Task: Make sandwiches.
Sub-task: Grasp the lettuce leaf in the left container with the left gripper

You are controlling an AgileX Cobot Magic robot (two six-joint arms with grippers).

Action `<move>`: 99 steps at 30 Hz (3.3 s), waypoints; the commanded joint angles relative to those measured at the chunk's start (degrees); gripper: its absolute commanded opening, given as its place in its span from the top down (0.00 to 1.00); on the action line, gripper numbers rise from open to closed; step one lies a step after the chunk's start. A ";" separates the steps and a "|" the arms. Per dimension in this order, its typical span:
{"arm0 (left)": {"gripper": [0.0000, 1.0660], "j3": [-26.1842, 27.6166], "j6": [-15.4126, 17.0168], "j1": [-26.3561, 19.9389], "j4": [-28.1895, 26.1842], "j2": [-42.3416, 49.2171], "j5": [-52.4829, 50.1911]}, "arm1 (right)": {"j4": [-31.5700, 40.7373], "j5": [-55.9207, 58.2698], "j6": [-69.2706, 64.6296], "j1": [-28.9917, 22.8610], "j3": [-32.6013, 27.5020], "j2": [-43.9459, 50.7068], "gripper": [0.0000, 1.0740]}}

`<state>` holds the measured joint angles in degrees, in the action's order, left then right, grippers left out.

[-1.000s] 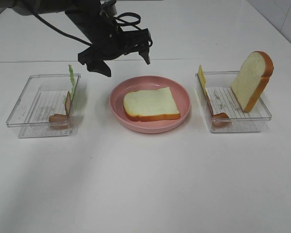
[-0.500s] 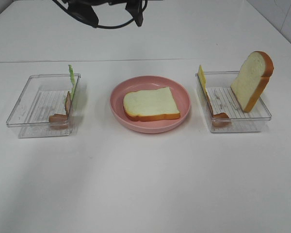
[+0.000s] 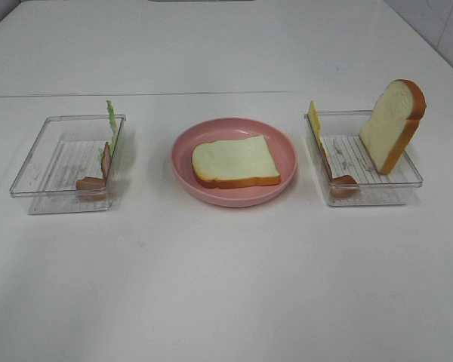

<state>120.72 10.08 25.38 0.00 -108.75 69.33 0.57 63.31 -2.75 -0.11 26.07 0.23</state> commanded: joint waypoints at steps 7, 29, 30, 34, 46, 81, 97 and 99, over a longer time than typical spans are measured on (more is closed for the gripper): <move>0.11 -16.96 1.32 -0.11 5.44 15.76 6.13 | 0.11 -0.23 -0.23 0.17 -0.06 1.95 0.08; 0.11 -34.26 8.19 -0.11 13.81 28.42 0.69 | 0.11 -0.23 -0.23 0.17 -0.06 1.95 0.08; 0.11 -34.15 9.57 -0.11 13.75 27.10 -1.55 | 0.11 -0.23 -0.23 0.17 -0.06 1.95 0.08; 0.12 -33.80 10.71 -0.11 13.75 24.18 -4.35 | 0.11 -0.23 -0.23 0.17 -0.06 1.95 0.08; 0.12 -30.08 15.41 -0.11 11.34 7.39 -11.75 | 0.11 -0.23 -0.23 0.17 -0.06 1.95 0.08; 0.13 -15.01 16.62 -8.77 1.55 -18.28 -21.83 | 0.11 -0.23 -0.23 0.17 -0.06 1.95 0.08; 0.22 -10.03 16.39 -8.77 0.46 -24.29 -20.28 | 0.11 -0.23 -0.23 0.17 -0.06 1.95 0.08; 0.33 -9.97 16.39 -8.77 0.46 -24.29 -19.37 | 0.11 -0.23 -0.23 0.17 -0.06 1.95 0.08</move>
<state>110.41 26.41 16.67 0.69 -132.81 48.82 0.57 63.31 -2.75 -0.11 26.07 0.23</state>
